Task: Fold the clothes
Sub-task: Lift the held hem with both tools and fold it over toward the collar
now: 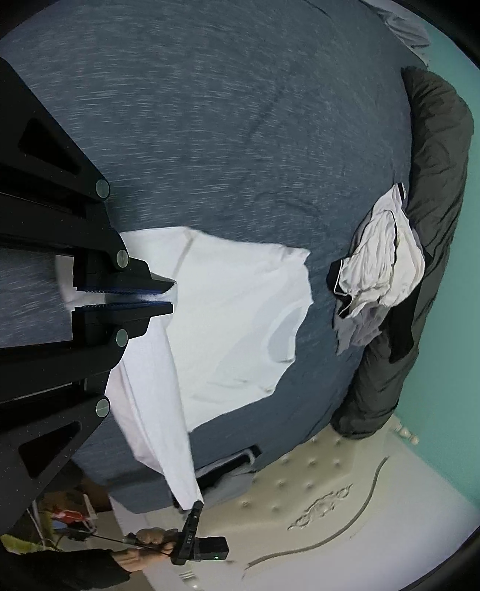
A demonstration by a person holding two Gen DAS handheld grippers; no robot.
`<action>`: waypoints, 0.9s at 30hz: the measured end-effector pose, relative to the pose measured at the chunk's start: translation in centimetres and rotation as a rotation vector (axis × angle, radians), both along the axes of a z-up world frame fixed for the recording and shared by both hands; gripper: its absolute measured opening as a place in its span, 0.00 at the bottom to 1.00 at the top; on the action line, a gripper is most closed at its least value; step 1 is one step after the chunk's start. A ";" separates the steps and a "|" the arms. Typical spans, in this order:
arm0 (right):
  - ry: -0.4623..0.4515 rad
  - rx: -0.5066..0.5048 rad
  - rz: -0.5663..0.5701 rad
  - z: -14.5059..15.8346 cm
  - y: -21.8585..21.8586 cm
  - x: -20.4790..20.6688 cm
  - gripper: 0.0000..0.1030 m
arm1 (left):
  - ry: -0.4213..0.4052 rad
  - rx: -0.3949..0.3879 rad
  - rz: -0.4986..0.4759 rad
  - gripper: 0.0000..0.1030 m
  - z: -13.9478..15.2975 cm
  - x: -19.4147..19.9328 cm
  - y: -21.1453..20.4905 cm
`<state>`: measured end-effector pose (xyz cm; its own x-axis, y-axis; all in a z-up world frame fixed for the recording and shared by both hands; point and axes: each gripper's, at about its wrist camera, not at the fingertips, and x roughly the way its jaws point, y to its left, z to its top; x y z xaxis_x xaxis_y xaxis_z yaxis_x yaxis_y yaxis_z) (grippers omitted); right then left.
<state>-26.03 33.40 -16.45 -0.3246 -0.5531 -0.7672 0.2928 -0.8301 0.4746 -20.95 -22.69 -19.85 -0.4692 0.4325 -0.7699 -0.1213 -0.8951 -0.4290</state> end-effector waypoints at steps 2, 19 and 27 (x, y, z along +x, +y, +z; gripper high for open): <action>-0.007 0.000 -0.012 -0.3 -0.1 -2.3 0.02 | -0.008 -0.001 0.006 0.04 -0.5 -2.3 -0.1; -0.039 0.085 -0.113 -7.1 -2.5 -21.7 0.02 | -0.087 0.015 0.098 0.04 -8.5 -21.0 -1.4; -0.032 0.128 -0.159 -11.0 -3.2 -27.0 0.02 | -0.111 0.009 0.145 0.04 -12.4 -25.1 -1.6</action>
